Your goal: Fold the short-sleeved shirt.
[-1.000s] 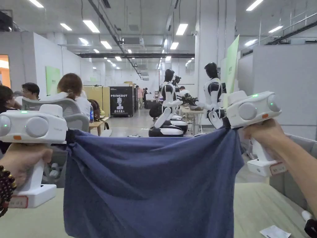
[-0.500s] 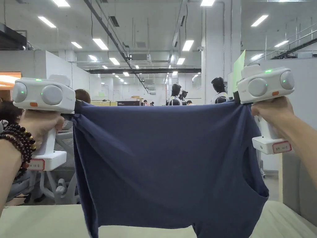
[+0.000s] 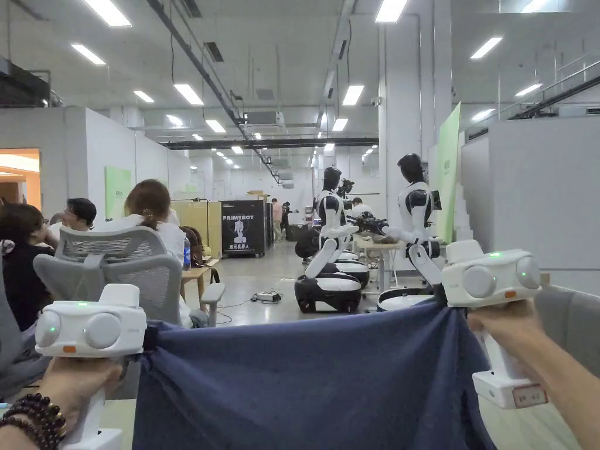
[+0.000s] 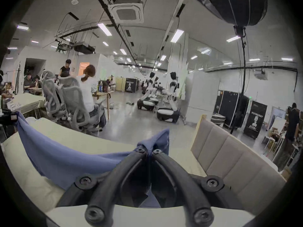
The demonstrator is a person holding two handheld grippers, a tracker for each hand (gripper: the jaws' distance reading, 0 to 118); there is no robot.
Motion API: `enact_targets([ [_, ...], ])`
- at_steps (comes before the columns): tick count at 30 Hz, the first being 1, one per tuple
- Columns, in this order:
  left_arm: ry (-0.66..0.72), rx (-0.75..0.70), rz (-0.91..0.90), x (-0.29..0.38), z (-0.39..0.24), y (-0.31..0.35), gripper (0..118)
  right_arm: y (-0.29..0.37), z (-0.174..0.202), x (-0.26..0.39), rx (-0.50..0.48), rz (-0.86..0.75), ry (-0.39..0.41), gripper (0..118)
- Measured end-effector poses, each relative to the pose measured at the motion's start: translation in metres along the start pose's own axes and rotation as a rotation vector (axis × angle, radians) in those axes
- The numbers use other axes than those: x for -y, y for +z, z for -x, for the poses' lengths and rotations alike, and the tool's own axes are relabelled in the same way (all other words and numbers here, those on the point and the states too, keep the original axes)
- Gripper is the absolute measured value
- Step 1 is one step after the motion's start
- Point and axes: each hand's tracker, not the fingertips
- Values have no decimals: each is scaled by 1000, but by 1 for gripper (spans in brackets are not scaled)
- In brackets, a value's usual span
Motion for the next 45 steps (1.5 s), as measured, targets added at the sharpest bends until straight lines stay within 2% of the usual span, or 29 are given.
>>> enact_targets([
  [5, 25, 22, -7, 28, 4, 29, 2, 23, -5, 25, -18, 18, -33, 2],
  [8, 39, 31, -19, 49, 4, 66, 2, 67, -4, 50, -13, -1, -75, 2],
  [11, 49, 55, -22, 80, 7, 112, 2, 115, -2, 82, -9, -3, -83, 2],
  [15, 59, 85, -6, 136, 11, 173, 2, 180, -1, 138, -14, 20, -79, 2],
  [21, 80, 137, 102, 241, 15, 236, 2, 257, 8, 253, -21, 126, -134, 2],
  [22, 70, 139, 114, 260, 16, 242, 2, 265, 13, 273, -8, 159, -133, 2],
  [23, 58, 142, 148, 278, 16, 249, 2, 273, 18, 295, -18, 199, -98, 2],
  [30, 141, 131, 325, 375, 26, 266, 2, 281, 42, 415, -19, 515, -83, 2],
  [33, 122, 134, 365, 400, 24, 266, 3, 281, 46, 439, -42, 573, -73, 2],
  [35, 100, 125, 364, 408, 20, 266, 3, 283, 48, 443, -41, 522, -53, 2],
  [38, 111, 113, 345, 404, 20, 264, 3, 281, 50, 436, -43, 543, -21, 2],
  [40, 113, 105, 339, 402, 20, 263, 10, 280, 49, 436, -43, 544, -20, 4],
  [42, 85, 47, 333, 398, 21, 265, 47, 285, 50, 433, -14, 504, -18, 25],
  [43, 91, 34, 339, 395, 23, 267, 74, 289, 49, 430, 10, 488, -19, 49],
  [44, 105, 35, 342, 392, 26, 271, 110, 292, 46, 429, 7, 485, -38, 94],
  [45, 156, 58, 298, 388, 31, 280, 118, 297, 42, 428, -30, 468, -72, 118],
])
